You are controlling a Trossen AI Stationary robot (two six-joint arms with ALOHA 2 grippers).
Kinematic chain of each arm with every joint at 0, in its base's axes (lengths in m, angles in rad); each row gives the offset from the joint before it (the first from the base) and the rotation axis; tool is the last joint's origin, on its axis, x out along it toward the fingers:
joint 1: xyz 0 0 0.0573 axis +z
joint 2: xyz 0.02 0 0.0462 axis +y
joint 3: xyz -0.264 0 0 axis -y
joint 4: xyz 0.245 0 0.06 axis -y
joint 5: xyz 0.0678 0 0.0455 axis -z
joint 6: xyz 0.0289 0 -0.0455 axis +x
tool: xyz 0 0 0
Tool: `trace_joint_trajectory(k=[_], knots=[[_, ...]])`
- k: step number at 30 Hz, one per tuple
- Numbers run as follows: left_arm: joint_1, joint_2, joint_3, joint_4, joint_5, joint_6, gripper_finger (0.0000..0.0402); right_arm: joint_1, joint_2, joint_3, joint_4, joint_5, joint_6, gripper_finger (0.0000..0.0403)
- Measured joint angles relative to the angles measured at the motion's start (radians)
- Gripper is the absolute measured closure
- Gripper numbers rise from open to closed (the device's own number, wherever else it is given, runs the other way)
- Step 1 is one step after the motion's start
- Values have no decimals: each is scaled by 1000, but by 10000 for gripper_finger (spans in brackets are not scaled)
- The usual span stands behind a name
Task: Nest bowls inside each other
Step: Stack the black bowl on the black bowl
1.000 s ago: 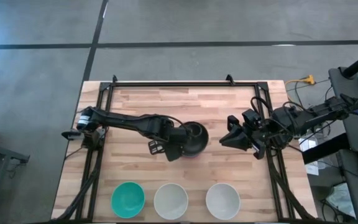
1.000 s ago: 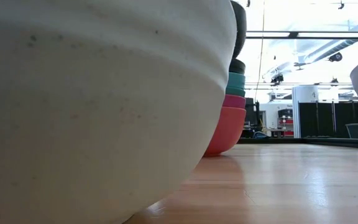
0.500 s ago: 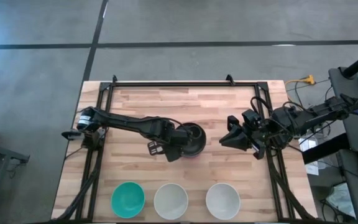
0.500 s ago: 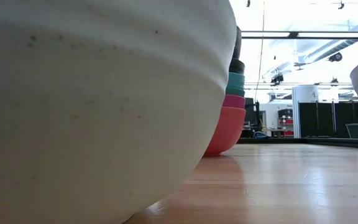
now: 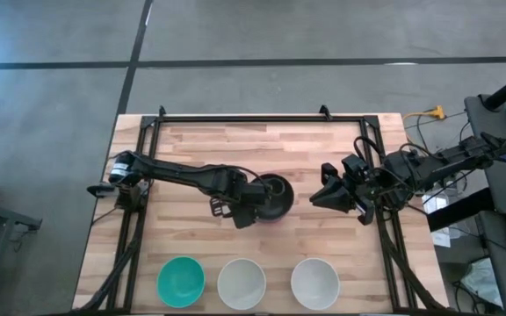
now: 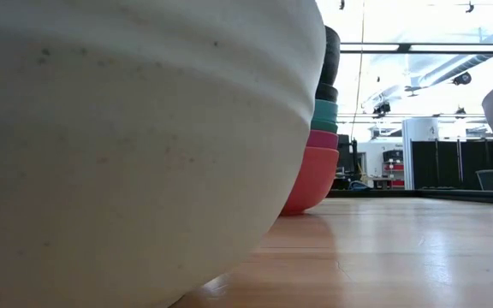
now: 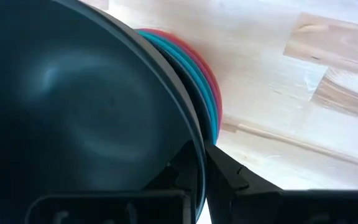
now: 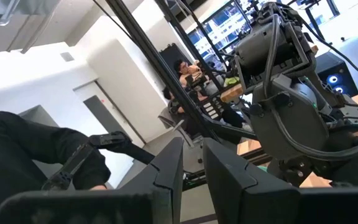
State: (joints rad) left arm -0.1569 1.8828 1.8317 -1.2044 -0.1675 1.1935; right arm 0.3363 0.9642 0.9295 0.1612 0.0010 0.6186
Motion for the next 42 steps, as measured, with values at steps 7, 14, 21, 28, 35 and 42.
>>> trace_joint_trajectory(k=[7, 14, 21, 28, 35, 42], knots=[[14, 0, 0, -16, -1, 17, 401, 0, 0, 0, 0, 0, -1, 344], [16, 0, 0, -17, 6, 19, 401, 0, 0, 0, 0, 25, -2, 344], [20, 30, 1, -12, 10, 29, 401, 0, 0, 0, 0, 26, -2, 344], [19, 58, 1, -7, -40, 73, 401, 0, 1, 0, -2, 27, 9, 344], [20, 58, 1, -7, -44, 72, 401, 0, 1, 0, -8, 27, 12, 344], [22, 57, 3, -7, -43, 69, 392, 0, 1, 0, -25, 27, 11, 344]])
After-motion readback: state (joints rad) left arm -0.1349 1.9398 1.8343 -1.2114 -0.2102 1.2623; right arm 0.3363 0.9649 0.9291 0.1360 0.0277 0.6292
